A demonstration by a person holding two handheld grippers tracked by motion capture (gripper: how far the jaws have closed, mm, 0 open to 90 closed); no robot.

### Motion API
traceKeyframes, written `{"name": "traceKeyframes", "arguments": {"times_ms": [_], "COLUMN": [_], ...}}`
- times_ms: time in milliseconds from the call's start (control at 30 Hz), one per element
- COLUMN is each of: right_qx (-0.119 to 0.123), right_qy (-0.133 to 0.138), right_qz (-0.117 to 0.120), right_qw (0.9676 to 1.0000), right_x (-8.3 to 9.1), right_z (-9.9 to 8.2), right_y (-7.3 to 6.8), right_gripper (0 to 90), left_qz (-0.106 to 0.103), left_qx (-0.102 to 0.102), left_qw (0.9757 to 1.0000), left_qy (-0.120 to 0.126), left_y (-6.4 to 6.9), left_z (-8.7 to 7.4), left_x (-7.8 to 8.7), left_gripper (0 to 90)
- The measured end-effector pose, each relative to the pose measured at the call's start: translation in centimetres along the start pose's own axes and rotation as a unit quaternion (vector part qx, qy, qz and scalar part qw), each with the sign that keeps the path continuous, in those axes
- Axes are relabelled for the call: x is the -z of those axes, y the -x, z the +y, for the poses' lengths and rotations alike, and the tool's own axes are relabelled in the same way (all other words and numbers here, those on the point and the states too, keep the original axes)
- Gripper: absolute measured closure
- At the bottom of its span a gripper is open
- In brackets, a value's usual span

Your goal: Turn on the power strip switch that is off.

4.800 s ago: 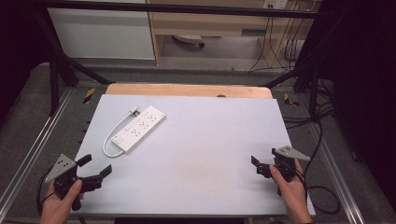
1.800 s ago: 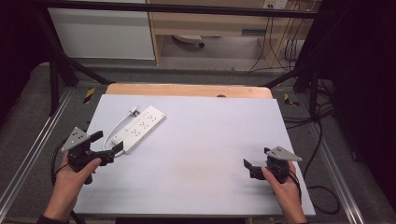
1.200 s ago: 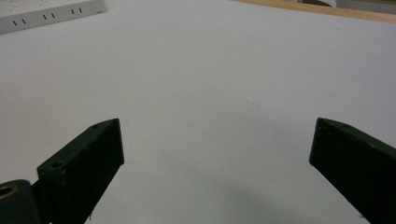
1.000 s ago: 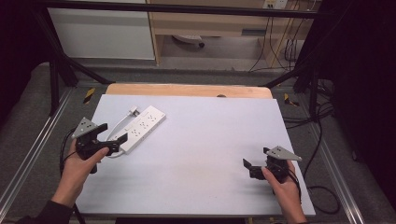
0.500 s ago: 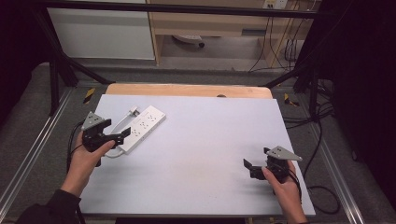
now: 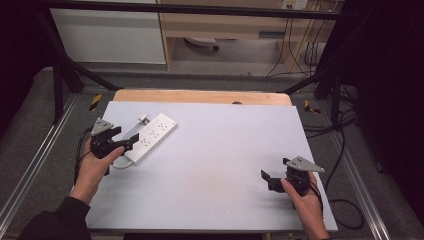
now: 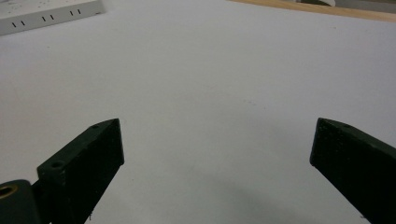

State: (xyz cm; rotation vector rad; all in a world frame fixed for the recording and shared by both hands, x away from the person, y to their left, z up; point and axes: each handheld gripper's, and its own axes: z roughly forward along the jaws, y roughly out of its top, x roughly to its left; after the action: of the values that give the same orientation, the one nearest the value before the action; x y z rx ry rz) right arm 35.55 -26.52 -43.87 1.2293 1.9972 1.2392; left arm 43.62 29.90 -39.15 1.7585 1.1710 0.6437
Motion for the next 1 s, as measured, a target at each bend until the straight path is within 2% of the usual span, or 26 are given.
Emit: {"name": "traceKeyframes", "arguments": {"times_ms": [367, 433, 467, 567, 700, 1000], "right_qx": [-0.002, -0.003, -0.003, -0.002, -0.003, -0.004], "right_qy": [0.000, -0.001, -0.001, 0.000, -0.003, -0.003], "right_qz": [0.002, 0.003, 0.003, 0.003, 0.003, 0.005], "right_qw": [1.0000, 1.0000, 1.0000, 1.0000, 1.0000, 1.0000], "right_x": [0.0, 0.0, 0.0, 0.0, 0.0, 0.0], "right_z": [0.0, 0.0, 0.0, 0.0, -0.1, -0.1], "right_y": [0.0, 0.0, 0.0, 0.1, 0.2, 0.2], "right_gripper": [3.3, 3.3, 3.3, 3.3, 3.2, 3.3], "left_qz": [0.013, 0.036, 0.044, 0.048, 0.044, 0.021], "left_qx": [-0.007, -0.015, -0.014, -0.003, 0.004, 0.009], "left_qw": [0.9997, 0.9990, 0.9988, 0.9988, 0.9989, 0.9988], "left_qy": [-0.020, -0.020, -0.018, -0.012, -0.018, -0.043], "left_y": [-0.6, -0.7, -0.9, -1.3, -1.7, -1.7], "left_z": [-0.5, -0.5, -0.5, -0.6, -0.8, -1.3], "left_x": [-1.2, -1.4, -1.5, -1.8, -2.3, -3.4], "left_gripper": [33.7, 41.1, 41.1, 46.4, 54.8, 63.5]}}
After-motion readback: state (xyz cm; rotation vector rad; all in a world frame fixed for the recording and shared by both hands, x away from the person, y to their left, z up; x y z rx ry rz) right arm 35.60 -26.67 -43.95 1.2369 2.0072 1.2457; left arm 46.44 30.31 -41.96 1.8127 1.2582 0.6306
